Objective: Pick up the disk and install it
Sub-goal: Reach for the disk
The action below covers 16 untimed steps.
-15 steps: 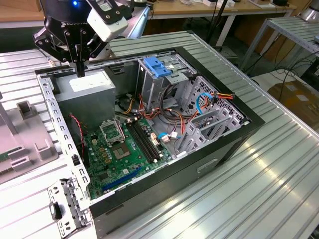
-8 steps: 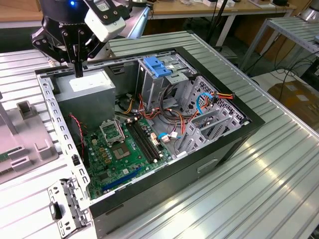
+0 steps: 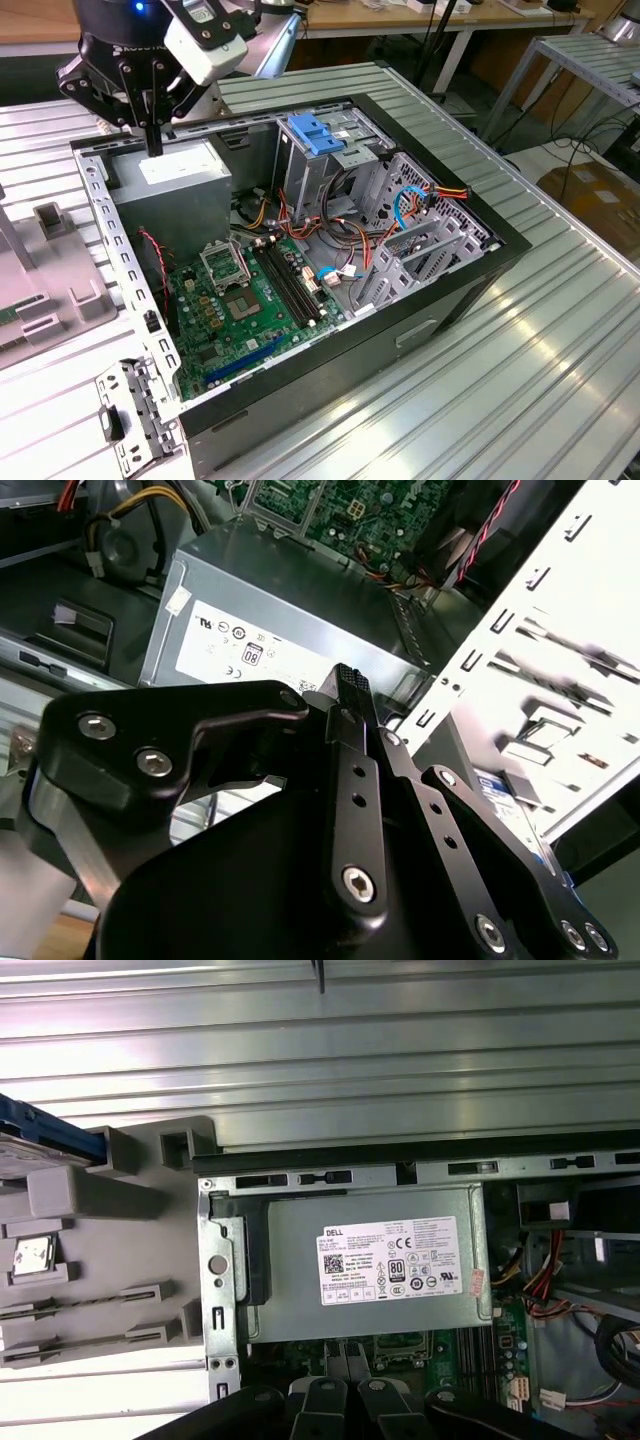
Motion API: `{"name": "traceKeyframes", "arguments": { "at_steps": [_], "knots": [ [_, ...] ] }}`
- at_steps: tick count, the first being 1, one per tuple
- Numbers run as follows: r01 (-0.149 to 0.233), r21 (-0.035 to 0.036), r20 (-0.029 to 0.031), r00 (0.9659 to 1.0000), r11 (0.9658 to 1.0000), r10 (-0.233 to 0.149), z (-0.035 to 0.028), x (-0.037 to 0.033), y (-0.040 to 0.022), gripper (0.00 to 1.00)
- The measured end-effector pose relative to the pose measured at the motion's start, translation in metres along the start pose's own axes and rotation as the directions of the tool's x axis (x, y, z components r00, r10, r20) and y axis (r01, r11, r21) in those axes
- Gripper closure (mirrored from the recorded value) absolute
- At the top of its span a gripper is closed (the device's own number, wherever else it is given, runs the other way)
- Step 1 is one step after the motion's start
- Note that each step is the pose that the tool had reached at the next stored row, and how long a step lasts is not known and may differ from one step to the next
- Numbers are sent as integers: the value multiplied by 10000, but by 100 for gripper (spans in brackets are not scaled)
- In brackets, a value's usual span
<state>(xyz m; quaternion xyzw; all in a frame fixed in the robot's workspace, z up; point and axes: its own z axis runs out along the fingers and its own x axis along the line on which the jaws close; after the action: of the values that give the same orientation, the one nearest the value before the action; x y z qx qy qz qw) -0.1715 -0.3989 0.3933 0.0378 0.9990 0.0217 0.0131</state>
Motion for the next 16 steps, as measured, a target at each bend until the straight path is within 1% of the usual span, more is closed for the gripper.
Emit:
{"name": "traceKeyframes", "arguments": {
  "at_steps": [16],
  "knots": [
    [0,0,0,10000,10000,0,-2,66,-5,89]
  ]
}}
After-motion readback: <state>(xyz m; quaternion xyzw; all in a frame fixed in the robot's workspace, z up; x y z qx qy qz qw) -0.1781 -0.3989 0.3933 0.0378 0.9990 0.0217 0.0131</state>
